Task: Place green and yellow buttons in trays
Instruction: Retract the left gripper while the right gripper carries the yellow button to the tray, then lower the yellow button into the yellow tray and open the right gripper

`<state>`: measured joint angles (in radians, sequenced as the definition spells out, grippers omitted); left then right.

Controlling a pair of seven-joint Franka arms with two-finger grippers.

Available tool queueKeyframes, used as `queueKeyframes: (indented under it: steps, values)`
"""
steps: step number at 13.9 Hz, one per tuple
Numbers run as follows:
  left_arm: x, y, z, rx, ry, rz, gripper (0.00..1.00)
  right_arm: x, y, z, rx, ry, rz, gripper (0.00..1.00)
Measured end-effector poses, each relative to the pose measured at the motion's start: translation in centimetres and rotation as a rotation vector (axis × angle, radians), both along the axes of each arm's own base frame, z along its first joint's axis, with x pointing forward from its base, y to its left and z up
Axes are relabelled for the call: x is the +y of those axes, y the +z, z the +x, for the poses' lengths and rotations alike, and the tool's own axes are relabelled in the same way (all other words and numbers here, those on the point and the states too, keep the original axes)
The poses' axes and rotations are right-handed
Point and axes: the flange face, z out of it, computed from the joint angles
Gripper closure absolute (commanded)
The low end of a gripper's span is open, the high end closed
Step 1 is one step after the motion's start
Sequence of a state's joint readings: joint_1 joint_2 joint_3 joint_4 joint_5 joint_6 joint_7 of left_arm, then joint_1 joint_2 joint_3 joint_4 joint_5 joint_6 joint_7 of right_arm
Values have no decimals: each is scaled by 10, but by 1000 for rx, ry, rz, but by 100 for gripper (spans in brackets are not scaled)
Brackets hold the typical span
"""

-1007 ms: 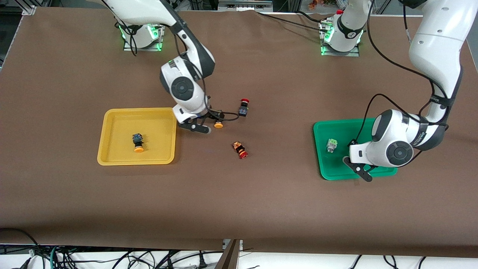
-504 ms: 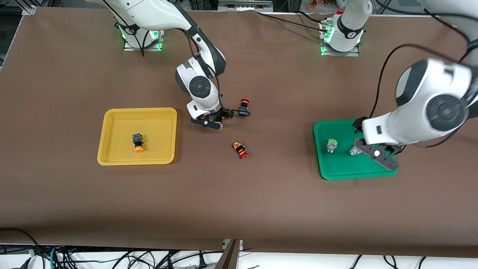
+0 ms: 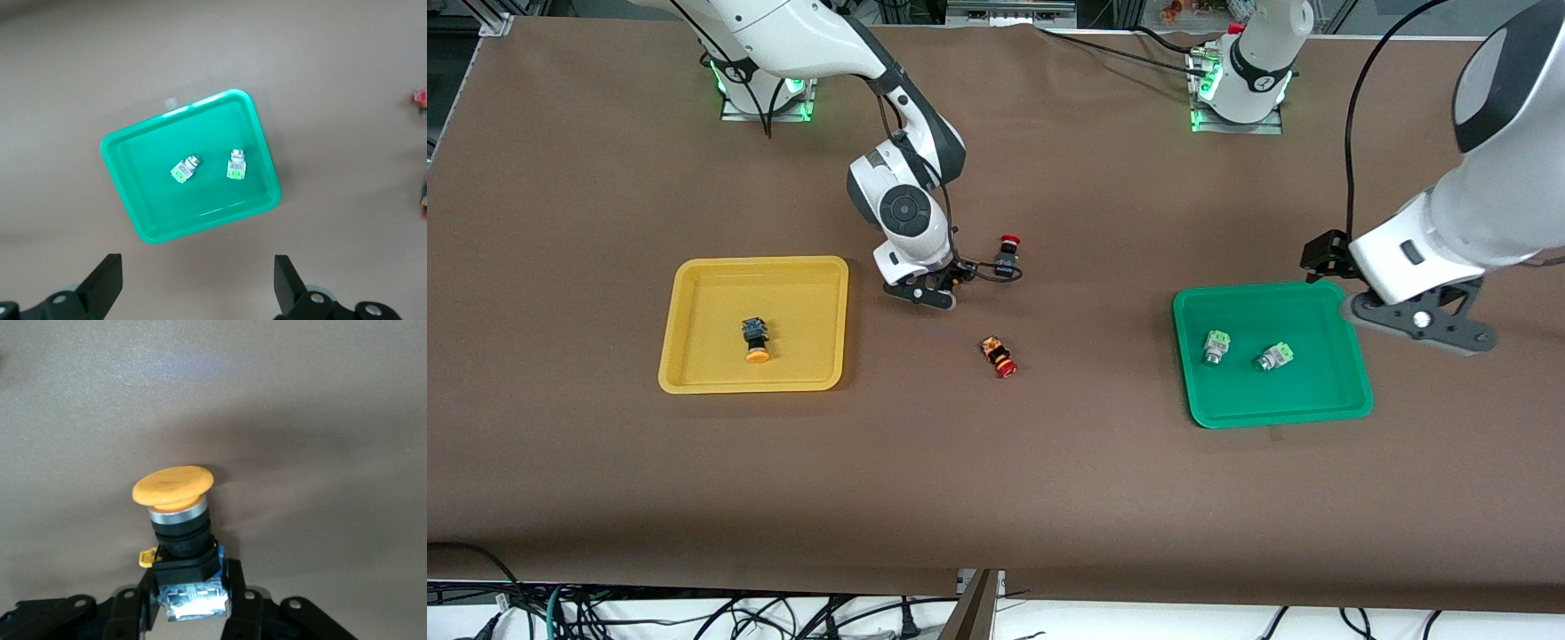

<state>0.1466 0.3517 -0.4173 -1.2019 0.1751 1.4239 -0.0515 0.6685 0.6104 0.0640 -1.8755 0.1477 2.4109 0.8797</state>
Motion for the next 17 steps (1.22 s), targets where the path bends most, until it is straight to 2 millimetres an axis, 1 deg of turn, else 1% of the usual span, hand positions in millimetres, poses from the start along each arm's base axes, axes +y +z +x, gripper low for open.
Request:
queueKeyframes:
  steps: [1, 2, 3, 4, 5, 6, 7, 8, 10, 11, 12, 13, 14, 15, 16, 17]
  values:
    - [6, 4, -6, -26, 61, -41, 0, 0, 1, 0, -2, 5, 2, 78]
    - [16, 5, -15, -60, 107, -72, 0, 0, 2, 2, -6, 13, 4, 79]
    - [30, 3, -28, -95, 145, -85, 0, -1, 5, 5, -11, 19, 7, 81]
    - [42, -2, -44, -108, 171, -88, 0, -4, 10, 9, -14, 30, 4, 81]
    - [51, -7, -60, -103, 187, -86, 0, -11, 18, 16, -15, 50, -3, 81]
    - [55, -11, -70, -100, 193, -85, 0, -24, 28, 27, -14, 81, -15, 81]
    - [55, -13, -74, -101, 194, -85, 0, -44, 39, 40, -10, 122, -30, 81]
    - [52, -14, -74, -104, 192, -86, 0, -69, 52, 55, -1, 171, -46, 81]
    - [47, -15, -74, -102, 192, -86, 0, -127, 71, 83, 19, 273, -67, 79]
    - [46, -16, -75, -100, 193, -85, 0, -155, 75, 94, 23, 318, -74, 79]
    - [46, -16, -75, -98, 195, -85, 0, -179, 75, 102, 27, 356, -80, 79]
    - [47, -16, -75, -98, 196, -85, 0, -201, 71, 107, 34, 382, -83, 77]
    - [47, -16, -75, -98, 196, -85, 0, -218, 64, 109, 38, 390, -86, 69]
    - [47, -16, -75, -98, 196, -85, 0, -230, 55, 110, 38, 387, -87, 55]
    - [47, -16, -75, -98, 196, -85, 0, -236, 45, 109, 42, 370, -79, 45]
    - [47, -16, -75, -98, 196, -85, 0, -238, 36, 108, 47, 347, -61, 34]
